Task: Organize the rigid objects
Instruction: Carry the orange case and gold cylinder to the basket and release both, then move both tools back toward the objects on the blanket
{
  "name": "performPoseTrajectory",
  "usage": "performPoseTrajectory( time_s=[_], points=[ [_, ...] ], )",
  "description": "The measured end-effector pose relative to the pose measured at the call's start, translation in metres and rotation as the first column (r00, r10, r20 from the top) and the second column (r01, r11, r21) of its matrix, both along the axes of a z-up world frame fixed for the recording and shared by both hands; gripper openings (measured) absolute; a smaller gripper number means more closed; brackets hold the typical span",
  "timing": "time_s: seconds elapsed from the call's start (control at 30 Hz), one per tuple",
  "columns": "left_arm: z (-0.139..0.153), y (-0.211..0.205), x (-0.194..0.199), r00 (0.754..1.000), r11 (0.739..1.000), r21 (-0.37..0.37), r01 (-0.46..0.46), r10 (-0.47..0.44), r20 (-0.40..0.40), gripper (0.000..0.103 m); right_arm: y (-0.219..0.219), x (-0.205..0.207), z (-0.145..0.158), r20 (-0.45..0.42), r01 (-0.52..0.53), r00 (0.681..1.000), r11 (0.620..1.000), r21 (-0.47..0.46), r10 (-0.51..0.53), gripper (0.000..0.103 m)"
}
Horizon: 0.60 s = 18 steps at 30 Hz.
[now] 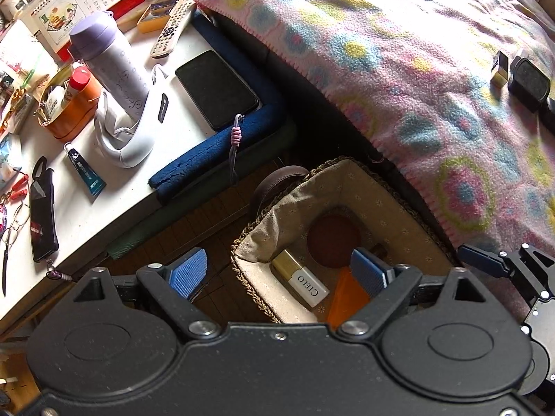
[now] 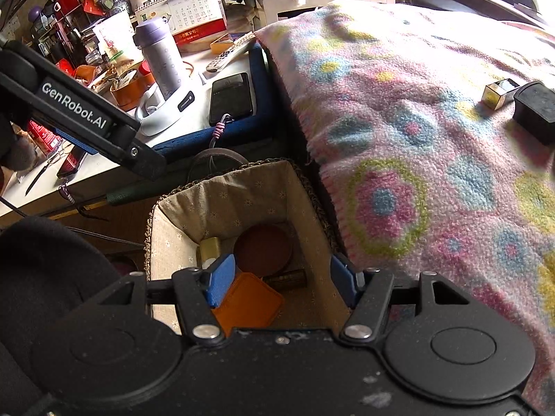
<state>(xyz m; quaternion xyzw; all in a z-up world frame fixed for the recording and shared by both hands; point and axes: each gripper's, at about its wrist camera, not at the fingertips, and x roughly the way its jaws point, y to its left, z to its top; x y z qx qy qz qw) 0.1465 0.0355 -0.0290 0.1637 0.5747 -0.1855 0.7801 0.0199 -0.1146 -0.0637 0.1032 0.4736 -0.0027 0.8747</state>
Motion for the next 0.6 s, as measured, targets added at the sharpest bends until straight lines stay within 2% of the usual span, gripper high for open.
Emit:
performPoseTrajectory(
  time_s=[0.6],
  points=[
    [0.0007,-0.0013,-0.0020,1.000,1.000,0.013,0.012,-0.012,0.023,0.088,0.0005,-0.0005,0.0001,-0.004,-0.001,1.000,1.000,0.005,0.001,0.063]
  ],
)
